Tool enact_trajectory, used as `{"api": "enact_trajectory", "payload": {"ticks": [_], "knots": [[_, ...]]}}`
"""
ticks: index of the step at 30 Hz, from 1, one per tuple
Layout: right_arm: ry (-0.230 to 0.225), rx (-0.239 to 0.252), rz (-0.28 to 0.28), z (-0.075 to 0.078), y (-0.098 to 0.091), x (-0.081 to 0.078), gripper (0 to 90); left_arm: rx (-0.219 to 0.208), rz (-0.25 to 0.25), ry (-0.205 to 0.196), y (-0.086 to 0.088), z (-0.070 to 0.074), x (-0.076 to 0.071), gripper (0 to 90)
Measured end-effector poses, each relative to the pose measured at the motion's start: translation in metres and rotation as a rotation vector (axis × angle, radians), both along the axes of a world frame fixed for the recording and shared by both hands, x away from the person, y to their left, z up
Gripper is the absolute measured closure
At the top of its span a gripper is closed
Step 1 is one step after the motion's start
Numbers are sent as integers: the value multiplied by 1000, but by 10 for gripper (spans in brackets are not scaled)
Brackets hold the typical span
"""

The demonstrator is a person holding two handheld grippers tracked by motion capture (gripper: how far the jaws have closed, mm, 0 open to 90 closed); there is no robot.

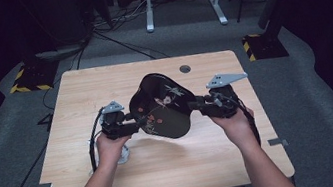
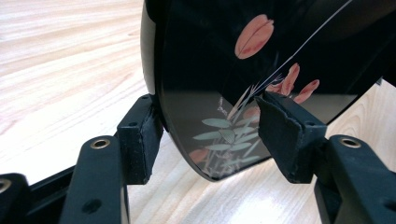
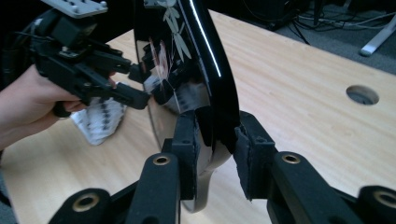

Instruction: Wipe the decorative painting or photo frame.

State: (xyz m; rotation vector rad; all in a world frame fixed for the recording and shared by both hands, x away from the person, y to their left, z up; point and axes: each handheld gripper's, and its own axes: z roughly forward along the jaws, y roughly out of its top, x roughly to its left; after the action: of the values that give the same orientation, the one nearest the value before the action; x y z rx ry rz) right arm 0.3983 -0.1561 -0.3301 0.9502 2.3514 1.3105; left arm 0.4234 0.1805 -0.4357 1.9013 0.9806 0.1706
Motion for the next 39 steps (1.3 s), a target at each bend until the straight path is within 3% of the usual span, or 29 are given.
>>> {"api": "enact_trajectory", "payload": {"ticks": [7, 14, 18, 24, 27, 35, 38, 39], "knots": [[-90, -56, 67, -1, 10, 21, 701, 37, 49, 8, 0, -4, 3, 426], [-113, -57, 81, -6, 10, 38, 681, 51, 73, 6, -1, -5, 5, 433], [-144, -85, 114, -12, 10, 42, 673, 75, 84, 2, -4, -7, 5, 439], [-122, -120, 92, -20, 8, 50, 642, 72, 86, 2, -6, -7, 6, 443], [-99, -110, 75, -25, 4, 54, 633, 74, 82, -5, -7, -6, 7, 443], [-120, -114, 54, -29, 4, 58, 597, 74, 78, 8, -7, -4, 7, 451], [-94, -79, 87, -31, 6, 61, 444, 72, 79, 14, -6, -4, 8, 416], [-90, -70, 89, -31, 6, 62, 439, 80, 83, 10, -7, -4, 8, 388]]}}
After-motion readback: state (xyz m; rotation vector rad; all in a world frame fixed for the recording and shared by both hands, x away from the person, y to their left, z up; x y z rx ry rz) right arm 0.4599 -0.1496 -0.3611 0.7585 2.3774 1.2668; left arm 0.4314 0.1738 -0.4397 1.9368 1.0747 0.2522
